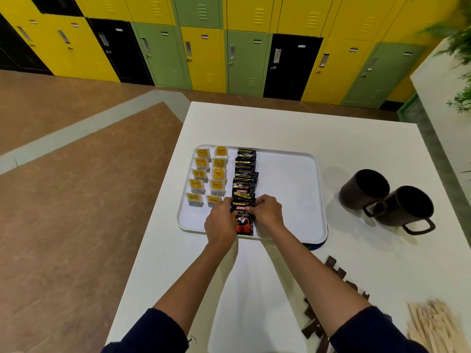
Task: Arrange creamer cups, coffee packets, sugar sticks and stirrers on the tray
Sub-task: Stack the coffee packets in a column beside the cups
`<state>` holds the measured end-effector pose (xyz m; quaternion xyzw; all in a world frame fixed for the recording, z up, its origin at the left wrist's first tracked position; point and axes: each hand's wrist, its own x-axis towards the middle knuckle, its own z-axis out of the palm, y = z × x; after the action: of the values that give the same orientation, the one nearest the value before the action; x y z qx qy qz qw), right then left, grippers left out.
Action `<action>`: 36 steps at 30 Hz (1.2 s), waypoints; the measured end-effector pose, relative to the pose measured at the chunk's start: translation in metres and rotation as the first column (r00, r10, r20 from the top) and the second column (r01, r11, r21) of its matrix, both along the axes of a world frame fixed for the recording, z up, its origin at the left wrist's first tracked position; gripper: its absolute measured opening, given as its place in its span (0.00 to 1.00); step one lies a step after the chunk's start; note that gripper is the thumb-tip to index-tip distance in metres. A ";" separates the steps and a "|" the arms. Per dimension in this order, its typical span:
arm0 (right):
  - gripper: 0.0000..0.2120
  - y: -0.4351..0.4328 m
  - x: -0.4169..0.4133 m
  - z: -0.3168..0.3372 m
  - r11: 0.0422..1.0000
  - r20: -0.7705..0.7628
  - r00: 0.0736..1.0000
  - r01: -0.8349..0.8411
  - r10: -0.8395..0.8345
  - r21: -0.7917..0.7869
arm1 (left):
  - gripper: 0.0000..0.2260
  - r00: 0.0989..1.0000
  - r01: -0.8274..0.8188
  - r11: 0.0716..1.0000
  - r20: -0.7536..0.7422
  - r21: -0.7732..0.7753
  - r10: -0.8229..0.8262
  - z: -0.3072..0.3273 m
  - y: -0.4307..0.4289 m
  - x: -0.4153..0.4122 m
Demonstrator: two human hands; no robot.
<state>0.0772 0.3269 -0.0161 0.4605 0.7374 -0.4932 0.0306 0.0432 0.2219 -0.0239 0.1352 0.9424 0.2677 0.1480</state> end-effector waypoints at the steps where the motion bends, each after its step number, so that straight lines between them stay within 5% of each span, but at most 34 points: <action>1: 0.10 0.000 0.000 0.000 1.000 -0.008 1.000 -0.003 0.003 0.007 | 0.13 1.000 0.001 1.000 -0.011 -0.001 -0.001 0.000 0.000 0.000; 15: 0.24 0.009 0.003 -0.002 0.999 -0.082 0.996 0.037 -0.037 0.003 | 0.16 0.999 0.010 0.988 0.033 0.152 -0.015 -0.015 0.004 0.002; 23: 0.18 0.006 -0.002 -0.001 0.999 -0.112 0.994 0.001 -0.006 -0.046 | 0.21 0.997 0.027 0.953 0.064 0.301 -0.048 -0.021 0.011 0.002; 29: 0.14 0.014 -0.006 -0.004 0.998 -0.165 0.986 0.025 -0.014 0.064 | 0.20 0.998 0.056 0.945 0.009 0.322 -0.062 -0.024 0.016 -0.005; 36: 0.24 0.016 -0.015 0.014 0.996 -0.252 0.967 0.017 -0.040 -0.093 | 0.20 0.995 0.082 0.920 0.016 0.384 -0.095 -0.021 0.034 -0.017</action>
<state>0.0621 0.3429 -0.0016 0.4026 0.7055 -0.5811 -0.0503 0.0260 0.2559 -0.0450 0.1994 0.8623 0.4417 0.1470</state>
